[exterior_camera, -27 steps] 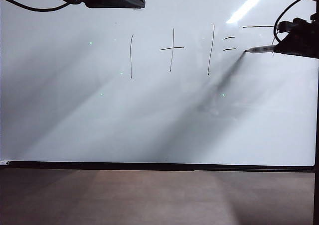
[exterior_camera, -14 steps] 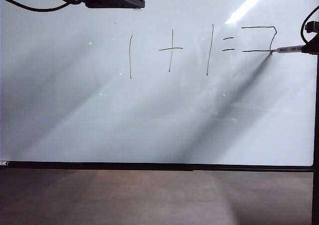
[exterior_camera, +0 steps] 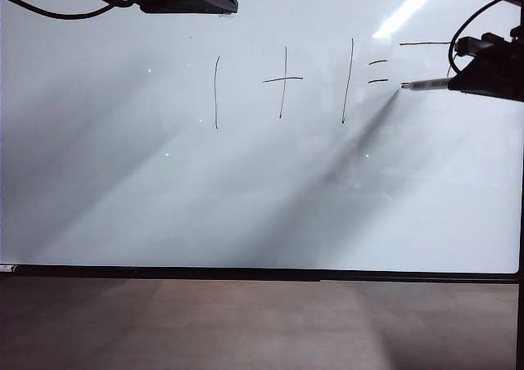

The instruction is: Reach to the right to find the marker pen, pick it up, and write the answer to the math problem on the whiteboard.

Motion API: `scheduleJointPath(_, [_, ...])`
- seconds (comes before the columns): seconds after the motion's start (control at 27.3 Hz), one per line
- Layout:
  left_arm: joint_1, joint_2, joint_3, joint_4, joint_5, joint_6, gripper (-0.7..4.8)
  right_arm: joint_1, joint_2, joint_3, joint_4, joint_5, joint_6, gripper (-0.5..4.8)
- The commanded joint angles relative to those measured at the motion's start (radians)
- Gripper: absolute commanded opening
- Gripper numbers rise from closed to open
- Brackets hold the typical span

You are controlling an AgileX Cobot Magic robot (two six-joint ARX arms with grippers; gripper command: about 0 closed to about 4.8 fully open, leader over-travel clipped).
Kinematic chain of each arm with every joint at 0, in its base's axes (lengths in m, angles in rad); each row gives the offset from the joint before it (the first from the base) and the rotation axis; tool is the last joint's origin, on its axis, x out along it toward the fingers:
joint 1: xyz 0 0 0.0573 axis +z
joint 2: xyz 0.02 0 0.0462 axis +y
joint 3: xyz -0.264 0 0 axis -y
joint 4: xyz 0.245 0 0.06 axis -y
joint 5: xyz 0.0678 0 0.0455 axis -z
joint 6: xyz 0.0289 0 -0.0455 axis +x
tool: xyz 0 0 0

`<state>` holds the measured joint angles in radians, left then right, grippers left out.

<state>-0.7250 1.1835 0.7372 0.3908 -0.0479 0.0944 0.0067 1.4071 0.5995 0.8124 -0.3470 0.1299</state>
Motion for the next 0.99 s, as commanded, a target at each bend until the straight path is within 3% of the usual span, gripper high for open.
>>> scheduleJointPath(0.04, [-0.002, -0.003, 0.003, 0.006, 0.003, 0.003, 0.27, 0.002, -0.001, 0.016, 0.023, 0.013, -0.003, -0.06])
scheduleJointPath(0.99, [-0.002, -0.003, 0.004, 0.007, 0.003, 0.003, 0.27, 0.002, 0.091, 0.015, -0.011, 0.012, -0.005, -0.05])
